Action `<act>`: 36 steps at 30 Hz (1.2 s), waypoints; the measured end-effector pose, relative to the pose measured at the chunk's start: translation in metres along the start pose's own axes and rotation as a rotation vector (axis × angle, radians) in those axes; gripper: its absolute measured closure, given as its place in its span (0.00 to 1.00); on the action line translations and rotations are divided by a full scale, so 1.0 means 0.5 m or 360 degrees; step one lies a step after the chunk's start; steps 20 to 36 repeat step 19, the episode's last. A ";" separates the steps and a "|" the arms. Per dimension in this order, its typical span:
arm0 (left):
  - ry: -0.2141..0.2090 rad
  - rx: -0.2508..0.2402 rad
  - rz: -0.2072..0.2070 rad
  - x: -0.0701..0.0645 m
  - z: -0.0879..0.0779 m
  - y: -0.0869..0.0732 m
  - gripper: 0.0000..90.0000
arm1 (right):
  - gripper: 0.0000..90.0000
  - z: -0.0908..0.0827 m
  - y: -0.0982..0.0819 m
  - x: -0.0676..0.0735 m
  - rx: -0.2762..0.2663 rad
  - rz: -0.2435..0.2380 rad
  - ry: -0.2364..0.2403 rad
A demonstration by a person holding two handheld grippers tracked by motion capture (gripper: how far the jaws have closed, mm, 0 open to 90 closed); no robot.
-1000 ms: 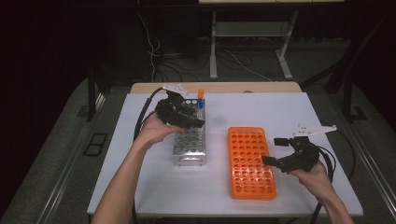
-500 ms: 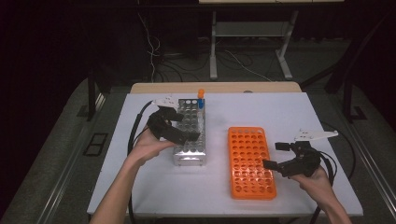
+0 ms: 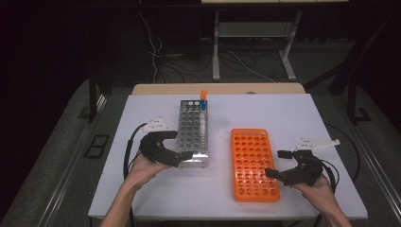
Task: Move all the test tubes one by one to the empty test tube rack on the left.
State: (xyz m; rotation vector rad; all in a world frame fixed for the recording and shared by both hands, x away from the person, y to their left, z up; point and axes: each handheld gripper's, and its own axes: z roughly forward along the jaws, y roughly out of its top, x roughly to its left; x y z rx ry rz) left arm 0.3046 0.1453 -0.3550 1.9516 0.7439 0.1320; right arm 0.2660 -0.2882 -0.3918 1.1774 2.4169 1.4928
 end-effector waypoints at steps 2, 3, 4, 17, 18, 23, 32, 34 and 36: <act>0.0001 -0.0022 -0.0017 -0.002 -0.005 -0.021 0.00 | 0.00 0.000 -0.005 0.002 0.0003 0.0004 -0.0003; 0.0000 -0.0034 -0.0028 -0.003 -0.007 -0.030 0.00 | 0.00 0.000 -0.007 0.003 0.0003 0.0000 -0.0005; 0.0002 -0.0047 -0.0033 -0.004 -0.008 -0.039 0.00 | 0.00 0.000 -0.010 0.004 0.0001 0.0003 -0.0007; 0.0017 -0.0087 -0.0079 -0.018 -0.013 -0.127 0.00 | 0.00 -0.004 -0.033 0.006 -0.0019 0.0010 -0.0040; 0.0018 -0.0090 -0.0077 -0.019 -0.012 -0.128 0.00 | 0.00 -0.004 -0.034 0.006 -0.0018 0.0010 -0.0041; 0.0014 -0.0096 -0.0079 -0.019 -0.012 -0.129 0.00 | 0.00 -0.004 -0.035 0.006 -0.0018 0.0013 -0.0043; 0.0014 -0.0096 -0.0079 -0.019 -0.012 -0.129 0.00 | 0.00 -0.004 -0.035 0.006 -0.0018 0.0013 -0.0043; 0.0014 -0.0096 -0.0079 -0.019 -0.012 -0.129 0.00 | 0.00 -0.004 -0.035 0.006 -0.0018 0.0013 -0.0043; 0.0014 -0.0096 -0.0079 -0.019 -0.012 -0.129 0.00 | 0.00 -0.004 -0.035 0.006 -0.0018 0.0013 -0.0043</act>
